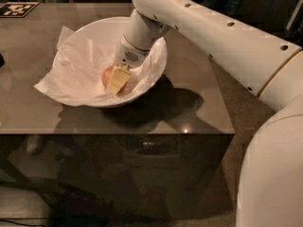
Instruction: Pick apple from white bowl
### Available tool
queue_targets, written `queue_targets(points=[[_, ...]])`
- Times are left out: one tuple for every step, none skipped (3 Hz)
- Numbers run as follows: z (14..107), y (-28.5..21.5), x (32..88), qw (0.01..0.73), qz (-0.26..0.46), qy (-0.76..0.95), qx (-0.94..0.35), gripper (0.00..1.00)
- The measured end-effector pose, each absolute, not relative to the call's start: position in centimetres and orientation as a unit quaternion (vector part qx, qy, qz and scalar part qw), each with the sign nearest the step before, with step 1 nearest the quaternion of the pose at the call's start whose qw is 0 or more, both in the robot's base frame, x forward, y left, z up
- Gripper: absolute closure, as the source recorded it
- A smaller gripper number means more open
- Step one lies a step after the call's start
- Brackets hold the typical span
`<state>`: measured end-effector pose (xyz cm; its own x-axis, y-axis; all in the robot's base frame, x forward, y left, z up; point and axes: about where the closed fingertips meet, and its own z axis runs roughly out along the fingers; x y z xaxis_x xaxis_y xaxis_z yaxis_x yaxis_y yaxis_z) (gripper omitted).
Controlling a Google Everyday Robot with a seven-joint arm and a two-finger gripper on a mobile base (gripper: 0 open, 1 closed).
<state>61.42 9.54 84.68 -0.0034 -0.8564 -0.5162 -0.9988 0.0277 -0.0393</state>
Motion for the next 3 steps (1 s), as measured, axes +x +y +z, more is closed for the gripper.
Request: queue_targets(points=[[84.7, 9.5, 61.4, 0.205, 0.174, 0.687, -0.675, 0.66], [84.7, 9.5, 61.4, 0.205, 0.174, 0.687, -0.675, 0.89], [88.2, 7.4, 60.1, 0.243, 0.196, 0.681, -0.662, 1.00]])
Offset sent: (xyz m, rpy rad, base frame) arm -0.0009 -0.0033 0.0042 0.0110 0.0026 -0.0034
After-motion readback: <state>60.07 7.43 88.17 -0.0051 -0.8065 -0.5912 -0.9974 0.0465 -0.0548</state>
